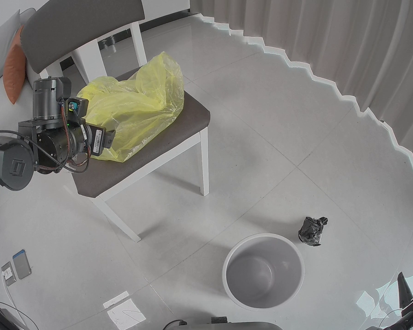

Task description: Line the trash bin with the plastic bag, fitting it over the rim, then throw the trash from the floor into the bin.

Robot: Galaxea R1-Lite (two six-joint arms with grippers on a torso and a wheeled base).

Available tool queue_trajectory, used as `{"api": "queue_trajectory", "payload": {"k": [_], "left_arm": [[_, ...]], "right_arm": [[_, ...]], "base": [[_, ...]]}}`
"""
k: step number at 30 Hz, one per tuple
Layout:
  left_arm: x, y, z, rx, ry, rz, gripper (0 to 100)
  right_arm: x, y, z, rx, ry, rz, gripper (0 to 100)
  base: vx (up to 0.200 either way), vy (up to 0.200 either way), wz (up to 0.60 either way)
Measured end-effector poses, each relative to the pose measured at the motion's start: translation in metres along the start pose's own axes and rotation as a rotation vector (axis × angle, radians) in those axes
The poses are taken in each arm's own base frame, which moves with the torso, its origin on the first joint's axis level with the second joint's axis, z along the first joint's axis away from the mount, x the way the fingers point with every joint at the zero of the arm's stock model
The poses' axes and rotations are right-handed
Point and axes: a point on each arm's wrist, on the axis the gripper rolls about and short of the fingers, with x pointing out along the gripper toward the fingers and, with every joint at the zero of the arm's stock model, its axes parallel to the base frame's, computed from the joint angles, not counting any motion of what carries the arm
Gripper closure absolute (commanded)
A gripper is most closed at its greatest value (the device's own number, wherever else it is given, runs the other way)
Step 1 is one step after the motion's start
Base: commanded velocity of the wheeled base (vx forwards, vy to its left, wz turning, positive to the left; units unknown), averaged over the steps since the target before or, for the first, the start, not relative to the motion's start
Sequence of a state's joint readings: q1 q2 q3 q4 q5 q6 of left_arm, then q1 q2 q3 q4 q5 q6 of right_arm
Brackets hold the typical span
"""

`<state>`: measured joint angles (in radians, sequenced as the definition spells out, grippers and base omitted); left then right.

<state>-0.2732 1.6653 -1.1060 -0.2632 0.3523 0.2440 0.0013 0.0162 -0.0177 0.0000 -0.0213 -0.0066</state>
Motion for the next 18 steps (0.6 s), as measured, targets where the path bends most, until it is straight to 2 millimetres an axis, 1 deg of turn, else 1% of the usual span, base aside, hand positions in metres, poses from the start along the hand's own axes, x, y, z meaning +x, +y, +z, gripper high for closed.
{"api": "queue_trajectory", "payload": {"k": [1, 2, 13, 15, 18], "left_arm": [[0.001, 0.001, 0.0, -0.001, 0.001, 0.002, 0], [0.001, 0.002, 0.0, -0.003, 0.002, 0.004, 100], [0.008, 0.005, -0.002, -0.01, 0.005, 0.011, 100], [0.007, 0.005, -0.001, -0.012, -0.001, 0.004, 100], [0.006, 0.005, 0.002, -0.014, -0.021, -0.029, 100]], "right_arm": [[0.0, 0.0, 0.0, 0.0, 0.0, 0.0, 0], [0.0, 0.0, 0.0, -0.001, 0.0, 0.0, 0], [0.0, 0.0, 0.002, -0.002, -0.02, 0.004, 0], [-0.001, 0.0, 0.007, 0.007, -0.056, 0.013, 0], [-0.007, 0.001, 0.029, 0.035, -0.152, 0.039, 0]], "base": [[0.0, 0.0, 0.0], [0.0, 0.0, 0.0], [0.0, 0.0, 0.0], [0.0, 0.0, 0.0], [0.0, 0.0, 0.0]]}}
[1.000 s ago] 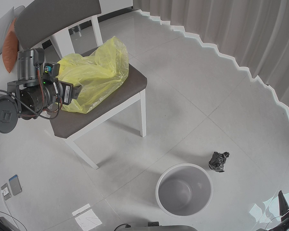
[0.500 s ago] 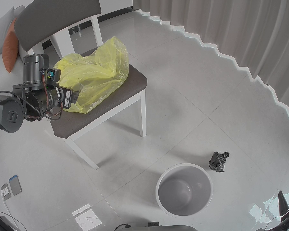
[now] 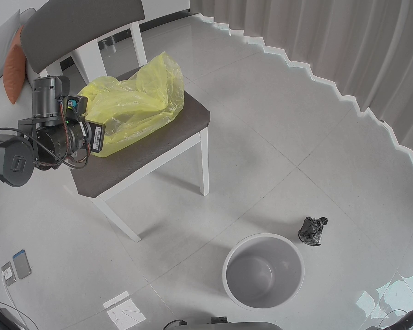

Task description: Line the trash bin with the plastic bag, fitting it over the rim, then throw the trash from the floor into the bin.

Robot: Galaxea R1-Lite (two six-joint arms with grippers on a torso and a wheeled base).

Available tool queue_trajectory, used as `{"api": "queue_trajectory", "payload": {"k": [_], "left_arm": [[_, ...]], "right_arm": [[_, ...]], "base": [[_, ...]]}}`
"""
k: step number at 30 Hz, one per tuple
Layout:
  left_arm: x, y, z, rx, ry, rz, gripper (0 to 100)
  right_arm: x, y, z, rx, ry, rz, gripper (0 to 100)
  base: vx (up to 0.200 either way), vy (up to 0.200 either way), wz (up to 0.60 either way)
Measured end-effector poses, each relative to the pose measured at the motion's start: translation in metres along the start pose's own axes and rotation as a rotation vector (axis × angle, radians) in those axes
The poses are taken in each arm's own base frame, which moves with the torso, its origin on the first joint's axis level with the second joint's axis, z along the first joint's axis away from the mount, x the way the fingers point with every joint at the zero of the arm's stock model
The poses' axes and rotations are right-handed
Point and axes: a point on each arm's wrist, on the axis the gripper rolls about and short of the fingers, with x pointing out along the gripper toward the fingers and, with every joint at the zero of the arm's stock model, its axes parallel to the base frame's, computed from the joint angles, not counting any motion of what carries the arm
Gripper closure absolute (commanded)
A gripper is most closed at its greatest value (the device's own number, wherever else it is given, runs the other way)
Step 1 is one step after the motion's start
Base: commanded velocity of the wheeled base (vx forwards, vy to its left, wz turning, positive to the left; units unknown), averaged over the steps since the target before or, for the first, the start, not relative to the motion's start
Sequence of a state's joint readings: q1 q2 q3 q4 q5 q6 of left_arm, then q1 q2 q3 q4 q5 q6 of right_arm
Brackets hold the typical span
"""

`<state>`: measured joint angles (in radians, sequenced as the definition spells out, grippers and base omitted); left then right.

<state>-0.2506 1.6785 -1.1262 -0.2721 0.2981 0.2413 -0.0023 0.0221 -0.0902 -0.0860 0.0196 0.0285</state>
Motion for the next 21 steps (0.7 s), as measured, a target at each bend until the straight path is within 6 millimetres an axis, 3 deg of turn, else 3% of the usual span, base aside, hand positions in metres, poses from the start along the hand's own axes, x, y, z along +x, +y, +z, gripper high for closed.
{"api": "queue_trajectory", "payload": {"k": [5, 9, 16, 21], "left_arm": [[-0.011, 0.0, 0.01, 0.026, -0.07, -0.108, 100], [-0.026, 0.002, 0.02, 0.102, -0.143, -0.198, 100], [-0.055, 0.006, 0.039, 0.22, -0.27, -0.294, 100], [-0.078, 0.001, 0.051, 0.29, -0.352, -0.371, 100]], "right_arm": [[-0.002, 0.002, 0.043, 0.029, -0.096, 0.04, 0], [0.011, 0.004, 0.073, 0.041, -0.078, 0.077, 0], [0.061, 0.006, 0.126, 0.056, 0.006, 0.138, 0], [0.111, 0.005, 0.143, 0.063, 0.1, 0.155, 0]], "base": [[0.0, 0.0, 0.0], [0.0, 0.0, 0.0], [0.0, 0.0, 0.0], [0.0, 0.0, 0.0]]}}
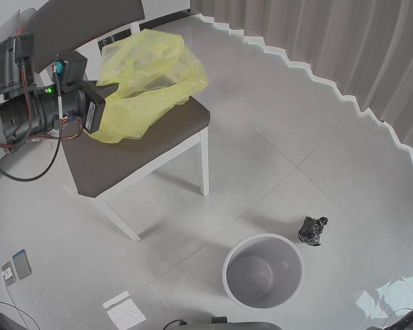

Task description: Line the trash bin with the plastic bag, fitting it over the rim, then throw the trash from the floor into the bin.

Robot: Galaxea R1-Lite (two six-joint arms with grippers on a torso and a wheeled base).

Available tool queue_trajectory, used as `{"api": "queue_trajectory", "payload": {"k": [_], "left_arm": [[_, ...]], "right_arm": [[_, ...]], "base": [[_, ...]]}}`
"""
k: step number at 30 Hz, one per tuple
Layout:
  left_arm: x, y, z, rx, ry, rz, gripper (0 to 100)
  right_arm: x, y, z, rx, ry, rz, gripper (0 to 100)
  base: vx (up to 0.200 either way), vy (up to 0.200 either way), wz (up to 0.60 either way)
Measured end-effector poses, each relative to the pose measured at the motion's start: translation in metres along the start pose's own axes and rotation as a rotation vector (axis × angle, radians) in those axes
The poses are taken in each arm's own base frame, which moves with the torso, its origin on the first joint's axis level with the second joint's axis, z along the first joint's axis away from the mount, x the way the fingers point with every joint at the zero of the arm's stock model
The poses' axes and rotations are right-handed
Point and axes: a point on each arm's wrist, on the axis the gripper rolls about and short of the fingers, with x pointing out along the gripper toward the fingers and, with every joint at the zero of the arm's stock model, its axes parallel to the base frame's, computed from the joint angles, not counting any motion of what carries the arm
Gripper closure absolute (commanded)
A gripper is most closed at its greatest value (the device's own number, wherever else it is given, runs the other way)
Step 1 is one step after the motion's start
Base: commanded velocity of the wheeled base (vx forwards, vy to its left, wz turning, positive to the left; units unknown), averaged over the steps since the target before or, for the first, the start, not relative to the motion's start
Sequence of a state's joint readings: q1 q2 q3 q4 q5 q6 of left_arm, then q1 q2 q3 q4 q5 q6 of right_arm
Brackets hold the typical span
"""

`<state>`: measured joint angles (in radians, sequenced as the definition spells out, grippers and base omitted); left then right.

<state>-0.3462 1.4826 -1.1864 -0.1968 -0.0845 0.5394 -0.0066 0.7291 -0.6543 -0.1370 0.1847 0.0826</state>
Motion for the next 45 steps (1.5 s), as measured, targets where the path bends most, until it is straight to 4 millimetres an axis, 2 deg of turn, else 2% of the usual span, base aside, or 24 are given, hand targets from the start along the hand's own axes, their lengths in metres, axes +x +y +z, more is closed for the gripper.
{"api": "queue_trajectory", "payload": {"k": [5, 12, 23, 35, 45], "left_arm": [[-0.017, -0.013, 0.022, 0.109, -0.042, -0.112, 100], [-0.039, -0.023, 0.049, 0.218, -0.104, -0.202, 100], [-0.051, -0.038, 0.067, 0.311, -0.136, -0.325, 100], [-0.047, -0.047, 0.074, 0.34, -0.19, -0.393, 100], [-0.045, -0.061, 0.086, 0.361, -0.221, -0.463, 100]], "right_arm": [[0.048, -0.006, 0.011, 0.006, 0.057, 0.026, 0], [0.087, -0.006, 0.012, 0.012, 0.104, 0.073, 0], [0.111, -0.005, 0.012, 0.023, 0.143, 0.114, 0], [0.138, 0.001, 0.028, 0.016, 0.127, 0.16, 0], [0.154, 0.006, 0.023, 0.025, 0.164, 0.224, 0]], "base": [[0.0, 0.0, 0.0], [0.0, 0.0, 0.0], [0.0, 0.0, 0.0], [0.0, 0.0, 0.0], [0.0, 0.0, 0.0]]}}
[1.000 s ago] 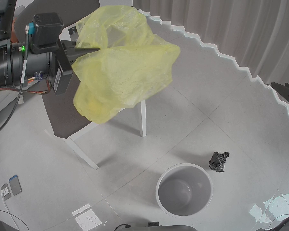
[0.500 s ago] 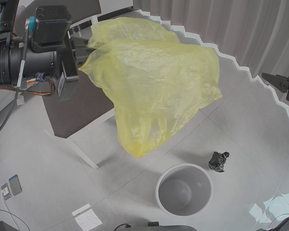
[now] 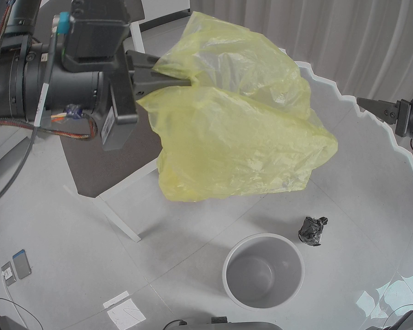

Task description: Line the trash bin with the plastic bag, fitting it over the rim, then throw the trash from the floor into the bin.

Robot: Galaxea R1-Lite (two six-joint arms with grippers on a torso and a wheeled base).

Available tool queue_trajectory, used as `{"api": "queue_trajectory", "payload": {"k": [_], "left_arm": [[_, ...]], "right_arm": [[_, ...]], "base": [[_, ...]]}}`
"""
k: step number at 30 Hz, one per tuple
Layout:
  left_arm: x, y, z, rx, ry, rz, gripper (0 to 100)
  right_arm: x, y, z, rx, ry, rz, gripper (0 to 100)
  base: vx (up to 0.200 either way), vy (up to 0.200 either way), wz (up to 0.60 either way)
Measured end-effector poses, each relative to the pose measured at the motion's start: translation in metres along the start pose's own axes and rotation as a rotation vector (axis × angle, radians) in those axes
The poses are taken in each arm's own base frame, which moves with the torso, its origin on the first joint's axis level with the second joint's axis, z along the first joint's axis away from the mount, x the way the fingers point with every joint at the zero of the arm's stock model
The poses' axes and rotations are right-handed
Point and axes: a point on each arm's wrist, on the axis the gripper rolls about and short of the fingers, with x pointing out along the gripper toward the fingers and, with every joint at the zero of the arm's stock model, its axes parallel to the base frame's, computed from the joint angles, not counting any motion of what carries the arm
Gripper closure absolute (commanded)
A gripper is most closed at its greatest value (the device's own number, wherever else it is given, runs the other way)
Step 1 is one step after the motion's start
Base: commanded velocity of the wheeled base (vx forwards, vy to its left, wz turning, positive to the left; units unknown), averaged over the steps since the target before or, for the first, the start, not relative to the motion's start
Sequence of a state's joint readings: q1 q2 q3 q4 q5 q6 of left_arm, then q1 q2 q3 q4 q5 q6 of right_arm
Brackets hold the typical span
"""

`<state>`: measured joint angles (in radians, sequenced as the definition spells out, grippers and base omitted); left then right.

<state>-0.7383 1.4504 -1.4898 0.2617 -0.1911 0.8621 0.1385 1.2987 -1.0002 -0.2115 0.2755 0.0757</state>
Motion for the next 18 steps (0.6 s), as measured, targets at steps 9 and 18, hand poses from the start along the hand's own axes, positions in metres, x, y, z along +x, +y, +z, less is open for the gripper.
{"api": "queue_trajectory", "payload": {"k": [9, 18], "left_arm": [[0.003, 0.008, 0.015, 0.014, -0.042, 0.007, 100], [0.008, 0.013, 0.02, 0.019, -0.061, 0.022, 100]], "right_arm": [[0.011, -0.001, -0.025, 0.028, 0.1, 0.057, 0], [0.003, 0.008, -0.05, 0.029, 0.201, 0.097, 0]], "base": [[0.0, 0.0, 0.0], [0.0, 0.0, 0.0]]}}
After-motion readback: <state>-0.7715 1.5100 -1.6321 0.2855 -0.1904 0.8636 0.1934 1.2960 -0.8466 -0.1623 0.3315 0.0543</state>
